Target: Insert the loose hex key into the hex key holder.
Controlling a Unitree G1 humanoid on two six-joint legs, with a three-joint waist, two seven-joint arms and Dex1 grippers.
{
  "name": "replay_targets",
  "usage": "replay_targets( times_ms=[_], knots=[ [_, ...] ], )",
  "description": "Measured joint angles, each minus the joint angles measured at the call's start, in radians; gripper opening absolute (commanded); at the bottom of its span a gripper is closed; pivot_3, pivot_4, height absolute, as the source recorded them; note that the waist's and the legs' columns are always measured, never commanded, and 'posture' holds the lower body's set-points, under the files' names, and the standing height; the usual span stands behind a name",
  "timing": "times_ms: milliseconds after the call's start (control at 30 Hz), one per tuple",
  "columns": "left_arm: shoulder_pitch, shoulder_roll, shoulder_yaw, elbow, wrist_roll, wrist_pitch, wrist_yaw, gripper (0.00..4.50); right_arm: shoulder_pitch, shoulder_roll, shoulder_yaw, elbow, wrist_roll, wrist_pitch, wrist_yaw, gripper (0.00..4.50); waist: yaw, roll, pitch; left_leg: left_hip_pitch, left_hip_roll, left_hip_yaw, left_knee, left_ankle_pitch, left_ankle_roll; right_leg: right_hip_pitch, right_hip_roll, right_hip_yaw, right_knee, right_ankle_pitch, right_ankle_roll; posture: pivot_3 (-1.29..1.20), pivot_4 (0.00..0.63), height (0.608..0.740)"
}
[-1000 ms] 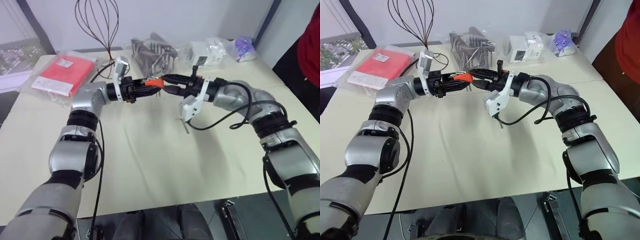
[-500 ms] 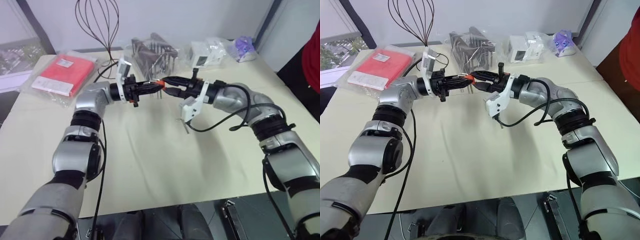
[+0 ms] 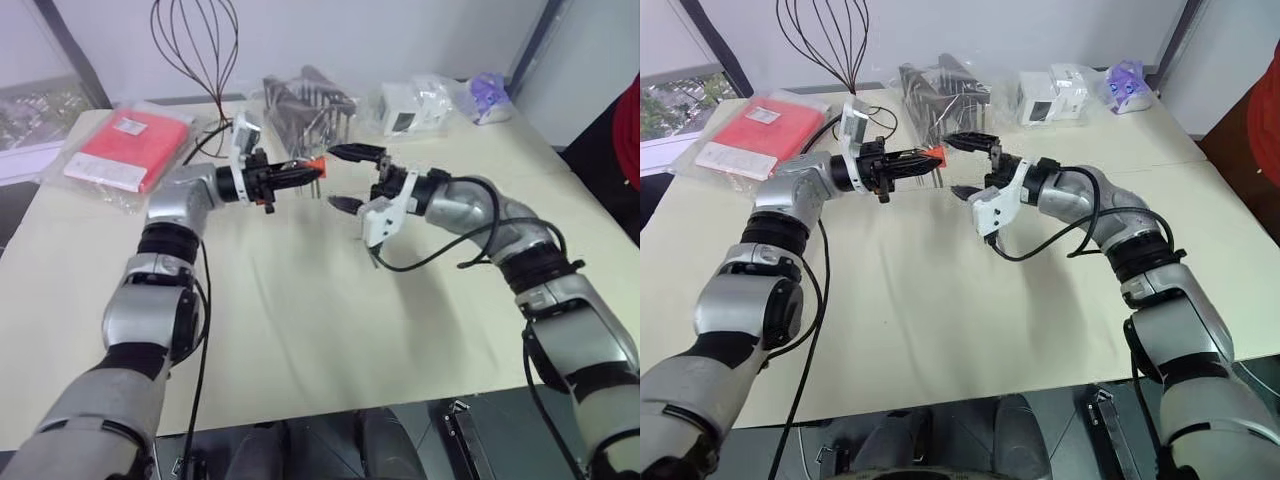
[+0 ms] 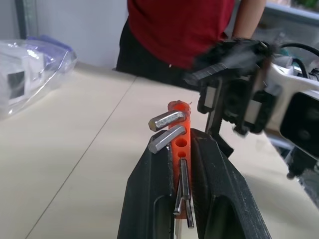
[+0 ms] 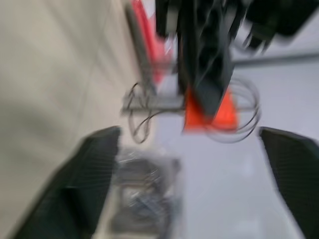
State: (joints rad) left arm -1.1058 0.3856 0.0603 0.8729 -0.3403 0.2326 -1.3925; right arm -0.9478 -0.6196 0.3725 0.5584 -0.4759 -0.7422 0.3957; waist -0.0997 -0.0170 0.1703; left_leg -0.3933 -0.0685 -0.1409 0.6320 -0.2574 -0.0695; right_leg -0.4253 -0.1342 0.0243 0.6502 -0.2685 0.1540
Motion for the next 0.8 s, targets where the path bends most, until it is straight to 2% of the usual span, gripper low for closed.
replay_targets(
  times_ms=[67, 133, 200, 267, 400, 567, 800],
  knots=[
    [0.047, 0.022, -0.008, -0.05, 0.012, -0.005, 0.003, 0.0, 0.05, 0.003, -0.035, -0.033, 0.067, 0.119, 0.065, 4.44, 0.0, 0.0, 0.0, 0.0, 0.0, 0.0, 0.0, 0.0, 0.0, 0.0, 0.0, 0.0, 0.0, 0.0, 0.0, 0.0, 0.15, 0.74],
    [0.114, 0.041, -0.016, -0.131, 0.027, -0.011, 0.012, 0.0, 0.117, 0.022, -0.09, -0.106, 0.167, 0.335, 0.15, 4.44, 0.002, 0.0, 0.0, 0.0, 0.0, -0.001, 0.001, 0.0, 0.0, 0.0, 0.0, 0.0, 0.0, 0.0, 0.0, 0.0, 0.15, 0.74],
    [0.214, 0.061, -0.024, -0.262, 0.031, -0.008, 0.042, 0.0, 0.206, 0.068, -0.163, -0.236, 0.31, 0.684, 0.24, 4.44, 0.003, 0.0, 0.0, 0.0, 0.001, -0.001, 0.001, 0.0, 0.0, 0.001, 0.0, 0.0, 0.001, 0.0, 0.0, 0.0, 0.15, 0.74],
    [0.303, 0.081, -0.034, -0.385, 0.04, -0.006, 0.079, 0.0, 0.263, 0.11, -0.222, -0.34, 0.411, 1.008, 0.269, 4.44, 0.005, 0.0, 0.0, 0.0, 0.001, -0.001, 0.001, 0.0, 0.0, 0.001, 0.0, 0.0, 0.001, 0.0, 0.0, 0.0, 0.15, 0.74],
    [0.456, 0.101, -0.042, -0.614, 0.048, 0.02, 0.163, 0.0, 0.282, 0.121, -0.271, -0.489, 0.491, 1.408, 0.27, 4.44, 0.014, 0.001, -0.001, 0.0, 0.001, -0.001, 0.001, 0.0, 0.001, 0.001, 0.0, 0.0, 0.001, 0.0, 0.0, 0.0, 0.15, 0.74],
    [0.575, 0.106, -0.042, -0.807, 0.043, 0.094, 0.264, 0.0, 0.298, 0.131, -0.28, -0.559, 0.532, 1.637, 0.253, 4.44, 0.039, 0.001, -0.001, 0.0, 0.001, -0.001, 0.002, -0.001, 0.001, 0.001, 0.0, 0.0, 0.001, 0.0, 0.0, 0.0, 0.15, 0.74],
    [0.634, 0.104, -0.044, -0.887, 0.042, 0.114, 0.342, 0.0, 0.336, 0.147, -0.258, -0.559, 0.542, 1.728, 0.21, 4.44, 0.058, 0.001, -0.001, 0.0, 0.0, 0.0, 0.004, -0.001, 0.001, 0.002, -0.001, 0.0, 0.002, 0.0, 0.0, 0.0, 0.15, 0.74]
  ],
)
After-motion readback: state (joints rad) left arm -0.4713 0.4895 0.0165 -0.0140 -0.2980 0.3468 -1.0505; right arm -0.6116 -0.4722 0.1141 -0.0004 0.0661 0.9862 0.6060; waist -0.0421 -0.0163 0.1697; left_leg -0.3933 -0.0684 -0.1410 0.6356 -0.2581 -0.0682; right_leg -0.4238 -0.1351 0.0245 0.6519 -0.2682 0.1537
